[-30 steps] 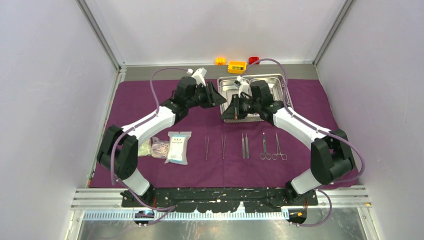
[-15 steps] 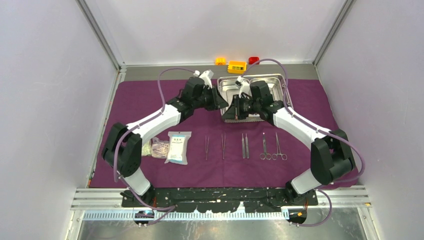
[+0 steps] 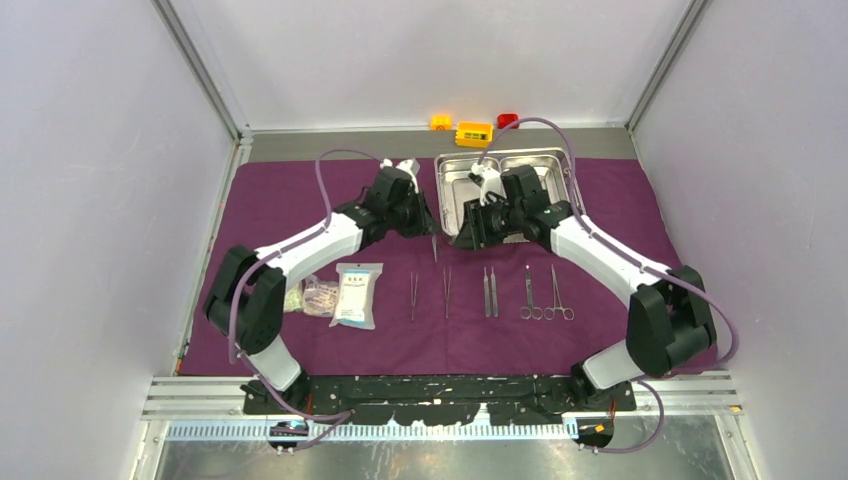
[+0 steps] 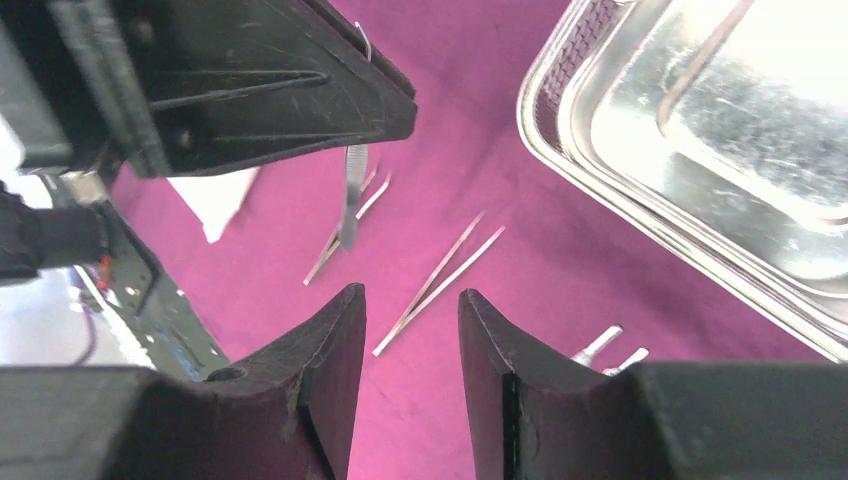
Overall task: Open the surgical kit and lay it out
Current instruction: Adjust the medical item in the surgical kit.
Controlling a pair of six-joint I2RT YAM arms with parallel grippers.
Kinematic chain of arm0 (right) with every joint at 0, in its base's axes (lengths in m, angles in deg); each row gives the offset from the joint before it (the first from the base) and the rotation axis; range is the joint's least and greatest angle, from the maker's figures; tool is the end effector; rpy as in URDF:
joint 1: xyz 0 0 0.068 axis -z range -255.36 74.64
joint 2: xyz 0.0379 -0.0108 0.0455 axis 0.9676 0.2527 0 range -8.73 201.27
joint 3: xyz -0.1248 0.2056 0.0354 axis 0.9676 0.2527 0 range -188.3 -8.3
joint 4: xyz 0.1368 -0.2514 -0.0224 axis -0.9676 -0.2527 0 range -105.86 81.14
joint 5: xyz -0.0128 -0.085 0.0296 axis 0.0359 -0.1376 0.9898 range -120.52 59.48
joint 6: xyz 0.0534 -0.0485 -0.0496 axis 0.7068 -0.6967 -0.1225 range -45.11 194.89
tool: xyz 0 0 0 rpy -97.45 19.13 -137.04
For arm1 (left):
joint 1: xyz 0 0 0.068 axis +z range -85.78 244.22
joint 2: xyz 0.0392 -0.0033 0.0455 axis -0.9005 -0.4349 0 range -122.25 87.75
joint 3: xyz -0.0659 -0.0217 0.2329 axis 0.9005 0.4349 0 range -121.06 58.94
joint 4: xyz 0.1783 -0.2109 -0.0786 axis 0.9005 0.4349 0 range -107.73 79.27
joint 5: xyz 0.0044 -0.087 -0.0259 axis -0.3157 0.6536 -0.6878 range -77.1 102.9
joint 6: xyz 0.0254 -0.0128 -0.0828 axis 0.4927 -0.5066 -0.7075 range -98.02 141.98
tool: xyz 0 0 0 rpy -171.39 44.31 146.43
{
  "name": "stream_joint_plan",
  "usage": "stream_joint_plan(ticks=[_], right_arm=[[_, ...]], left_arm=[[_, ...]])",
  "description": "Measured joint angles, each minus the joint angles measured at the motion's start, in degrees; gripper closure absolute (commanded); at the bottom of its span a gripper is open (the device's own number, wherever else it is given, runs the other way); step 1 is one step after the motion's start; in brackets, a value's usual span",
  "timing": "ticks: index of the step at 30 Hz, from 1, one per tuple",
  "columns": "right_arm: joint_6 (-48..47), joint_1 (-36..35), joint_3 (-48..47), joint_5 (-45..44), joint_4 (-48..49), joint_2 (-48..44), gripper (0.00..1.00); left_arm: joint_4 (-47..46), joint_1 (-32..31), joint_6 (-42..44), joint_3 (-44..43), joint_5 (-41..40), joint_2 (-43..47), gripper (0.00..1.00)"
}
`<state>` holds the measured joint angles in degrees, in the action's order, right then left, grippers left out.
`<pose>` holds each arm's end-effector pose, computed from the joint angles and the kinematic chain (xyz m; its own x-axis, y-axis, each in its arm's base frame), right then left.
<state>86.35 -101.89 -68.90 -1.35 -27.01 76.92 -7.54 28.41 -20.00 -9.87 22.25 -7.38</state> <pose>0.3210 0.2026 0.1880 -0.7409 -0.1760 -0.6481 -0.5720 0.6709 0.4718 0.3433 -0.2632 0.1891 -0.8156 -0.2254 -0.5329 0.1852 0.7709 -0.6094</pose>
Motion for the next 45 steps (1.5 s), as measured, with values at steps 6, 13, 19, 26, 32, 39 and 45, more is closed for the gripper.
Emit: stream_joint_plan(ticks=[6,13,19,26,32,39,45], right_arm=[[-9.4,1.0,0.2,-4.4,-5.9,-7.1,0.55],[-14.4,7.7,2.9,-6.1,-6.3,-13.7,0.55],[-15.1,11.6,6.0,-6.7,-6.6,-15.4,0.55],[-15.7,11.9,7.4,-6.6,-6.4,-16.8,0.56],[-15.9,12.3,8.4,-6.6,-6.3,-16.8,0.56],[-15.9,12.6,8.5,-6.6,-6.3,-16.8,0.57],[-16.0,12.9,8.9,-6.6,-6.1,-16.8,0.57]], left_arm=[[3.3,-2.1,-0.2,5.2,-3.3,0.6,0.9],[5.2,-5.9,-1.1,8.5,-5.2,0.6,0.89],[5.8,-7.3,-1.6,8.5,-6.3,-0.5,0.86],[6.6,-7.3,-3.1,9.1,-7.3,-2.8,0.85],[8.2,-7.5,-4.3,9.1,-7.2,-5.2,0.85],[8.9,-7.7,-4.9,9.1,-7.2,-5.3,0.83],[9.0,-8.5,-5.6,9.1,-7.2,-5.6,0.82]])
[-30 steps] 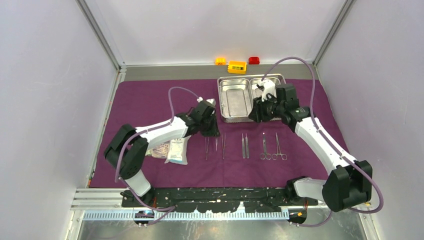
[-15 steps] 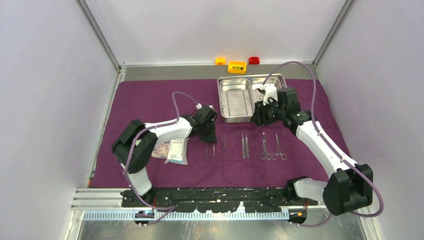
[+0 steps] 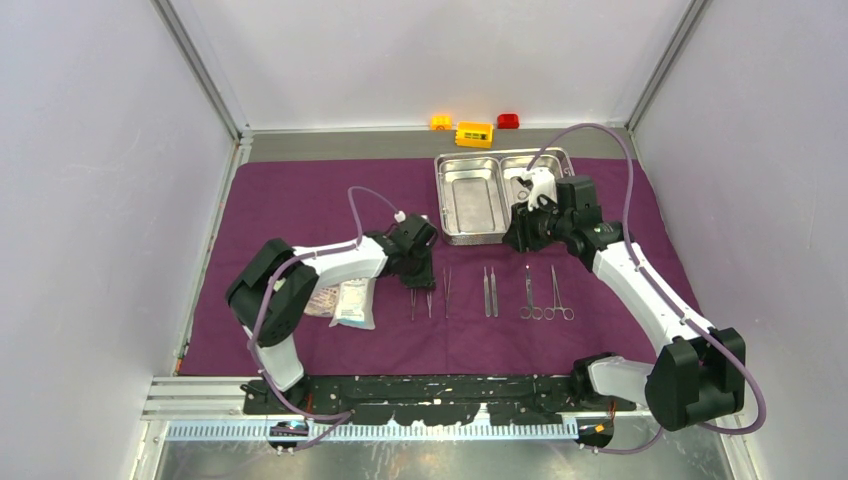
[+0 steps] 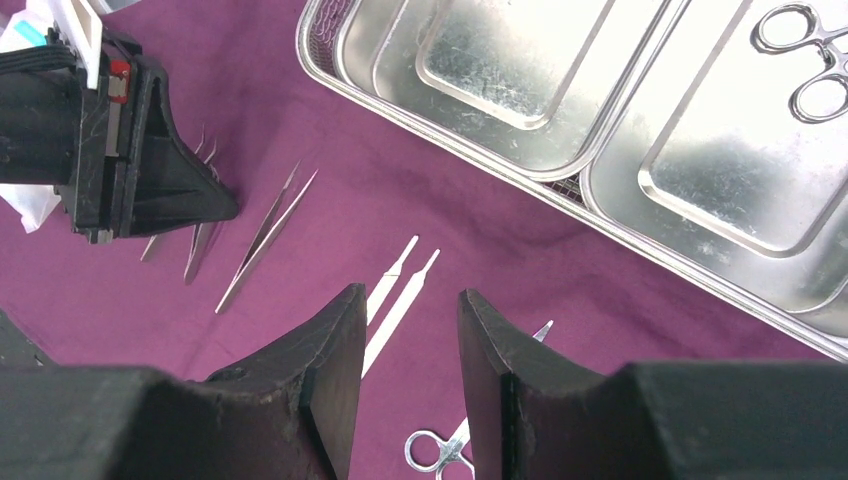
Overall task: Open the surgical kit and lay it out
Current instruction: Adjust the medical item in the surgical kit.
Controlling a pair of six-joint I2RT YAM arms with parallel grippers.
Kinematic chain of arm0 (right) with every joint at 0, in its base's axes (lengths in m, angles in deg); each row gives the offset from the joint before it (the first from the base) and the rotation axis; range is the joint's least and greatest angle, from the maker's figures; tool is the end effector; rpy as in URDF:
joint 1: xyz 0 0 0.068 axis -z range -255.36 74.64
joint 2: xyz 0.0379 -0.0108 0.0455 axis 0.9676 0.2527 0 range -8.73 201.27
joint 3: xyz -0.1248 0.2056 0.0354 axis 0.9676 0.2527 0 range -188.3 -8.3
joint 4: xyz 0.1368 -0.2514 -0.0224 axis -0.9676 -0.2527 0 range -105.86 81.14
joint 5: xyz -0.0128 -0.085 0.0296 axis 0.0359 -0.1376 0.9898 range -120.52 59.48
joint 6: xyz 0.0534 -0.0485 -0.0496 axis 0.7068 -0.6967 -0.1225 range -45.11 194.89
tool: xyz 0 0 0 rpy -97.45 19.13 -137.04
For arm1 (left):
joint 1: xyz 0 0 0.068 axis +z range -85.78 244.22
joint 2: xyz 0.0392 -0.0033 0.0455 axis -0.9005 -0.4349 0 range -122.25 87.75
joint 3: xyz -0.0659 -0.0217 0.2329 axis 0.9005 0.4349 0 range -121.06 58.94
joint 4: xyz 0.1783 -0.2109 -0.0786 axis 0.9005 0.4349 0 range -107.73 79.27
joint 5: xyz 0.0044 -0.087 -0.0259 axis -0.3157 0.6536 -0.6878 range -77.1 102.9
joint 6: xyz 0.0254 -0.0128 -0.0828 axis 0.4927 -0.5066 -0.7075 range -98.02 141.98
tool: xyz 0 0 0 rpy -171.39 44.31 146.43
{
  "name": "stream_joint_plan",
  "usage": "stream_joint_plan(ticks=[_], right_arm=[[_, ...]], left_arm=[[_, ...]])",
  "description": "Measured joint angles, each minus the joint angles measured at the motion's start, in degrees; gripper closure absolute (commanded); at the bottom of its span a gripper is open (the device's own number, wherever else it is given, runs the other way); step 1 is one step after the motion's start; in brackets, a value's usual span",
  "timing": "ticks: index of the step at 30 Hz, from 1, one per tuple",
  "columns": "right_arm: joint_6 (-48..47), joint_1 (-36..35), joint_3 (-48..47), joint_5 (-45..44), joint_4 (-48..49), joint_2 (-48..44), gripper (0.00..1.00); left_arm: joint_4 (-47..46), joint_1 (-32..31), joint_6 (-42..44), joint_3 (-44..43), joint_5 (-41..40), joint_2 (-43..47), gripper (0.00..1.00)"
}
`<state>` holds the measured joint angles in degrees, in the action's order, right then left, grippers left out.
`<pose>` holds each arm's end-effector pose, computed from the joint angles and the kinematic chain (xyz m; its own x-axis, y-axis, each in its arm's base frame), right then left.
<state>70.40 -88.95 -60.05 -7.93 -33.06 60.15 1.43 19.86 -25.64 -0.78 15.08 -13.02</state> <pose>0.3071 0.1050 0.2119 -0.6011 -0.2196 -0.7684 -0.5460 0.8150 0.1941 0.2721 -0.2702 0.0774 -0.9443 -0.1090 -0.3106 0.0217 0.9209 -0.3892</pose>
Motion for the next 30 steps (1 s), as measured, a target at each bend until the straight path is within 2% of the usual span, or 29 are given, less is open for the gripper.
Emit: stream_joint_plan(ticks=[30], right_arm=[[0.0,1.0,0.7,1.1,0.3,0.0,0.57]], left_arm=[[-0.5,-0.6,0.0,0.0,-0.4,-0.5,0.76]])
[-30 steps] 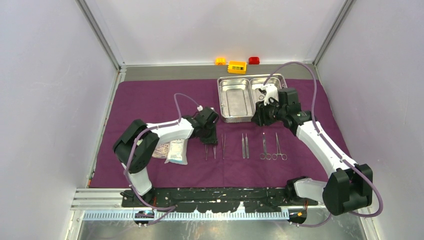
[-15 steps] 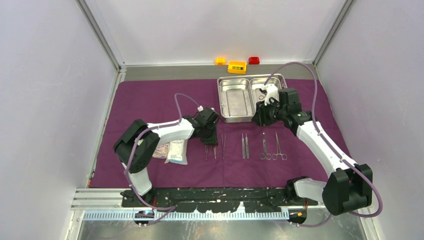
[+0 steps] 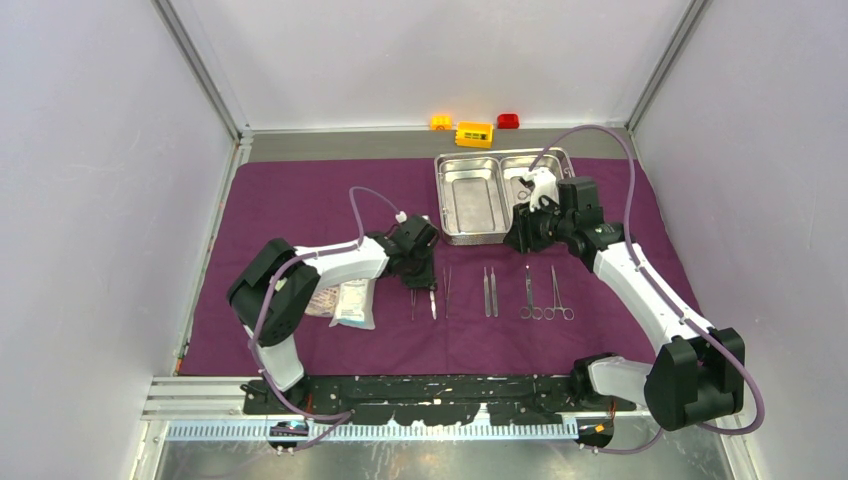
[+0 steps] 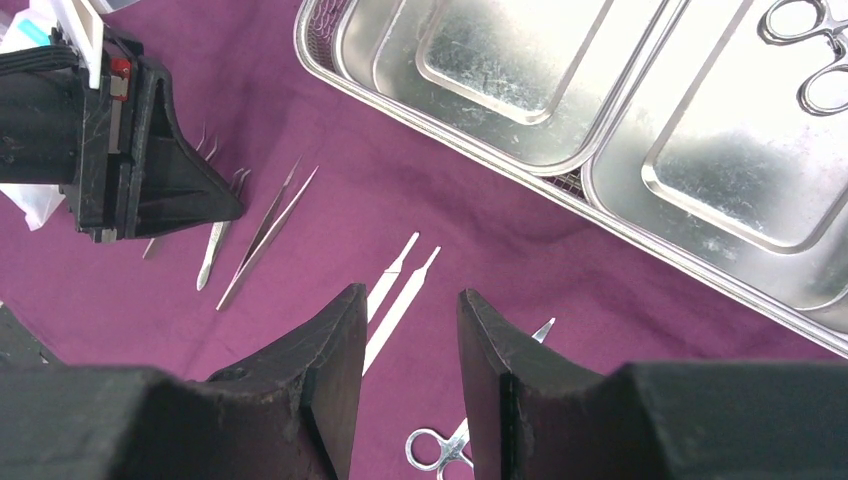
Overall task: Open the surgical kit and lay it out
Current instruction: Adjust the medical item in the surgical kit.
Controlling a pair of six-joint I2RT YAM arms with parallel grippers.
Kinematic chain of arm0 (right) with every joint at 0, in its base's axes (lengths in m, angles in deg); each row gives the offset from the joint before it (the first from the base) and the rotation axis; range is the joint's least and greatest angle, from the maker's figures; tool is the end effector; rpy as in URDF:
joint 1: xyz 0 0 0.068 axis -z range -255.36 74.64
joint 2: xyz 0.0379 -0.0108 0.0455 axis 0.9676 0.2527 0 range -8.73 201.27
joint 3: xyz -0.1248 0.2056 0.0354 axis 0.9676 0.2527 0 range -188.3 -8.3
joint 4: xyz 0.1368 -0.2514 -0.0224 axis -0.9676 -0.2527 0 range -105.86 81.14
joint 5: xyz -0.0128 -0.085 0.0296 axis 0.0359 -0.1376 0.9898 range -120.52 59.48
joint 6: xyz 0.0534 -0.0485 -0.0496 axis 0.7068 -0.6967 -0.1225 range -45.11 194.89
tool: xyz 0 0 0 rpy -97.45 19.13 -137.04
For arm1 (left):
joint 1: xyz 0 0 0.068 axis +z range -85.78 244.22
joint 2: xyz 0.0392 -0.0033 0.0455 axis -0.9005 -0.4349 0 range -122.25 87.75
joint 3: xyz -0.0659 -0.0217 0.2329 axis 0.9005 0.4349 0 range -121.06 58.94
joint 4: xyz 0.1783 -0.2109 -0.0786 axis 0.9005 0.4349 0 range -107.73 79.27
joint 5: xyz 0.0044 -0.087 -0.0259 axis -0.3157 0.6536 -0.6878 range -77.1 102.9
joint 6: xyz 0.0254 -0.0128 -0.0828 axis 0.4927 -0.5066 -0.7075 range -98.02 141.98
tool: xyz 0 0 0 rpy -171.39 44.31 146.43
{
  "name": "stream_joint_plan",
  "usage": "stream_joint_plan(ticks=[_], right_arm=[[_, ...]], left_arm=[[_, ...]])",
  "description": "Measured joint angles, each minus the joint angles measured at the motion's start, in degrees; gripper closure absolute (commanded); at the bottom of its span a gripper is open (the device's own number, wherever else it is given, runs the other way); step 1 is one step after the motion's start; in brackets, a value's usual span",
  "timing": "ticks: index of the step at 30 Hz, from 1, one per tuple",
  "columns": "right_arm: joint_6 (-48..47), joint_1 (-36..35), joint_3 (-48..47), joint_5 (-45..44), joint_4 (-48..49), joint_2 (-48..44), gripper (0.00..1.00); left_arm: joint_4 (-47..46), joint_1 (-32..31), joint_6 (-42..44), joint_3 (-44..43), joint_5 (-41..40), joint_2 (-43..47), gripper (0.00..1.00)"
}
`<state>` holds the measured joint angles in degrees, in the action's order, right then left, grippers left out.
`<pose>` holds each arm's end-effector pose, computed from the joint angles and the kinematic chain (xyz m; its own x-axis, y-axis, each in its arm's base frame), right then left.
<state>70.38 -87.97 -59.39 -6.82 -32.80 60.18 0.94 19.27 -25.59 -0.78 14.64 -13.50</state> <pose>0.3072 0.1008 0.2082 -0.6093 -0.2101 -0.7646 -0.5420 0.8142 0.2082 0.2703 -0.2732 0.0750 -0.9434 -0.1006 -0.3159 0.0304 0.9226 -0.3846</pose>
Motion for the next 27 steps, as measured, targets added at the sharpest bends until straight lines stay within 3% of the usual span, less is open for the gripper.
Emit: stream_joint_plan(ticks=[10,20,27], right_arm=[[0.0,0.3,0.0,0.4,0.0,0.0,0.57],[0.0,0.4,0.0,0.6,0.1,0.0,0.57],[0.0,0.4,0.0,1.2,-0.1,0.1,0.57]], left_arm=[[-0.1,-0.1,0.1,0.0,-0.5,0.0,0.77],[-0.8,0.1,1.6,0.0,-3.0,0.0,1.0],[-0.8,0.5,1.9,0.0,-1.6,0.9,1.0]])
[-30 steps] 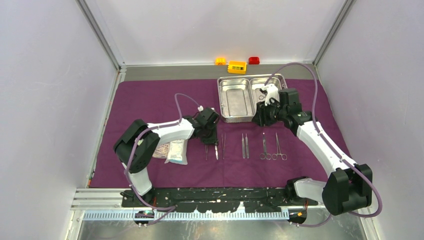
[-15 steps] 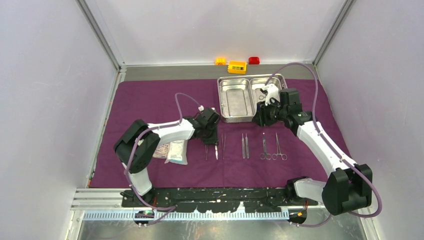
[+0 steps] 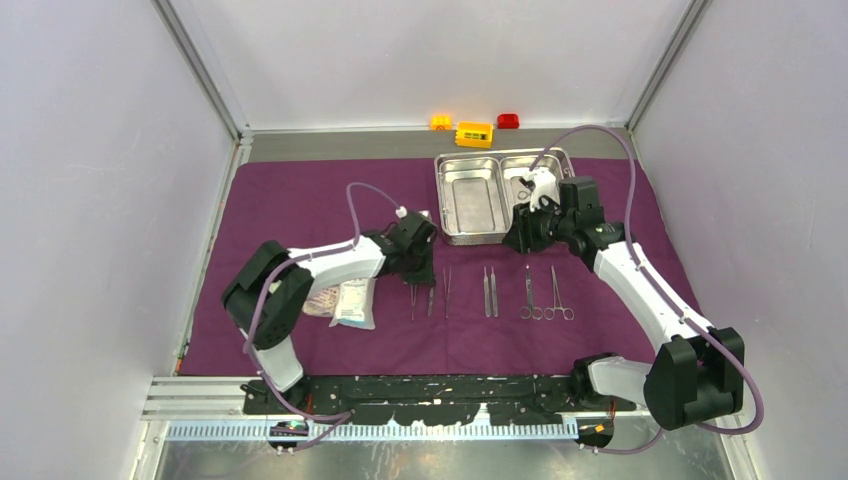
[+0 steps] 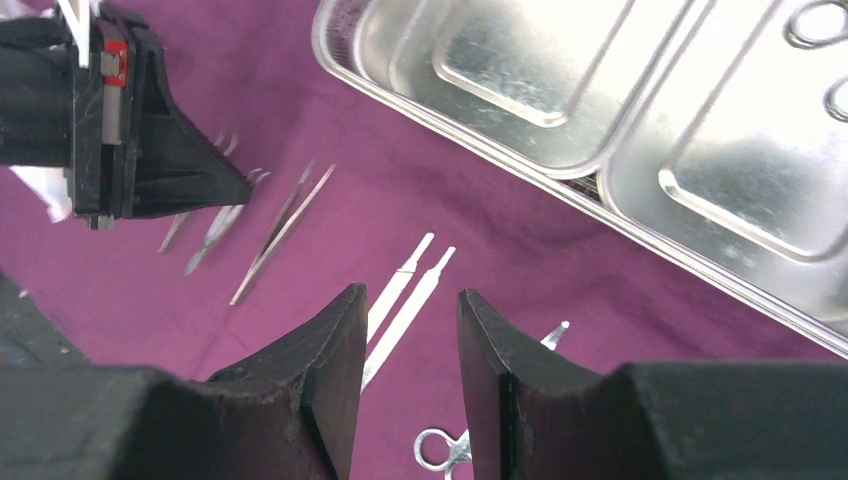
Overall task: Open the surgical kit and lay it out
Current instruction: Adjust the medical item in the surgical kit.
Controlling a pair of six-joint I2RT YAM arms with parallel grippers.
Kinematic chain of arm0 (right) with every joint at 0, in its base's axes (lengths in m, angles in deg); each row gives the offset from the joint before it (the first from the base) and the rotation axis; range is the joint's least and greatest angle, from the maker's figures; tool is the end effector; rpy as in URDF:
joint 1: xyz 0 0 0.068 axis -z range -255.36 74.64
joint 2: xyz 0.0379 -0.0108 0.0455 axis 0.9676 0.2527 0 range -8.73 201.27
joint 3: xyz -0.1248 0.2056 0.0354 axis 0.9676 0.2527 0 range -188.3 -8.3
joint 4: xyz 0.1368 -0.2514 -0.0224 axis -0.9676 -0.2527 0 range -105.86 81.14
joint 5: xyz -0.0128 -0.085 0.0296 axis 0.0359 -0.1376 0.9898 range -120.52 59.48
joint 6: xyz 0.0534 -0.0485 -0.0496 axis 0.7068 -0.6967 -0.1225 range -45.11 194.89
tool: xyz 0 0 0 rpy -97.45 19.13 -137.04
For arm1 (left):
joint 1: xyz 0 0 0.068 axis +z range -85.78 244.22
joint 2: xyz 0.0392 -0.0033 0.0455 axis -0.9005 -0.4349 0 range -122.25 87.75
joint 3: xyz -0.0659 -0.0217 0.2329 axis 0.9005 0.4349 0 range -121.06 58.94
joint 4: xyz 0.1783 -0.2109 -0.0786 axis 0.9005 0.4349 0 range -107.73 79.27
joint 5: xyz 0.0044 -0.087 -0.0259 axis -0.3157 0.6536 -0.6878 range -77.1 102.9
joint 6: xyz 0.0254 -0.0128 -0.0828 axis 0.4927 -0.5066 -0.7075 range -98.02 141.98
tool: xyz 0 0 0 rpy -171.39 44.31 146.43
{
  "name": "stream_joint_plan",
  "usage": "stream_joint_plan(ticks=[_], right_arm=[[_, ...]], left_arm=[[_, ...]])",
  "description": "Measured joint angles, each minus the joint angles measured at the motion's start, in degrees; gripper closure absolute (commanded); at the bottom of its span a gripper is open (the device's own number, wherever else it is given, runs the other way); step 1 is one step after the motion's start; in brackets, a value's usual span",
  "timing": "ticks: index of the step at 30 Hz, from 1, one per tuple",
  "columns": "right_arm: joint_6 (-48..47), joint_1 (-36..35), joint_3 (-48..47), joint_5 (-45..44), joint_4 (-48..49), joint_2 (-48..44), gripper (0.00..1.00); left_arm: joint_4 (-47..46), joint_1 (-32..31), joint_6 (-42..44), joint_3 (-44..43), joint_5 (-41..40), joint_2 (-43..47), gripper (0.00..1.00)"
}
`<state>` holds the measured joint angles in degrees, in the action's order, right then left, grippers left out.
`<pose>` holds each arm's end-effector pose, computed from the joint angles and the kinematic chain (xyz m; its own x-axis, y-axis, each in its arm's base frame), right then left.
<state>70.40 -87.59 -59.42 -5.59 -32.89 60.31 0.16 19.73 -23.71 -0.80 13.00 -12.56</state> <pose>0.3072 0.1002 0.2080 -0.6123 -0.2053 -0.7635 -0.5480 0.8063 0.2227 0.2758 -0.2711 0.0821 -0.9266 -0.0928 -0.3644 0.0549 0.9253 -0.3753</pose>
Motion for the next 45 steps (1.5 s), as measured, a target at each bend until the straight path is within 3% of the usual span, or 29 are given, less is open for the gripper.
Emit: stream_joint_plan(ticks=[5,10,21,31,45], right_arm=[[0.6,0.0,-0.9,6.8,0.2,0.1,0.54],[6.1,0.0,-4.3,17.8,4.9,3.5,0.48],[18.0,0.0,-4.8,31.2,15.1,5.6,0.49],[16.6,0.0,-4.4,36.8,14.5,6.7,0.53],[14.7,0.0,-4.4,42.0,11.8,8.3,0.82]], left_arm=[[-6.5,3.5,-1.1,0.6,9.7,5.5,1.0],[-25.2,7.5,-3.2,5.2,19.6,10.7,1.0],[-49.6,6.9,-0.9,10.9,36.4,10.9,1.0],[-57.1,6.6,-0.2,11.2,41.9,10.9,1.0],[-58.4,6.6,-0.1,11.9,42.6,10.9,1.0]])
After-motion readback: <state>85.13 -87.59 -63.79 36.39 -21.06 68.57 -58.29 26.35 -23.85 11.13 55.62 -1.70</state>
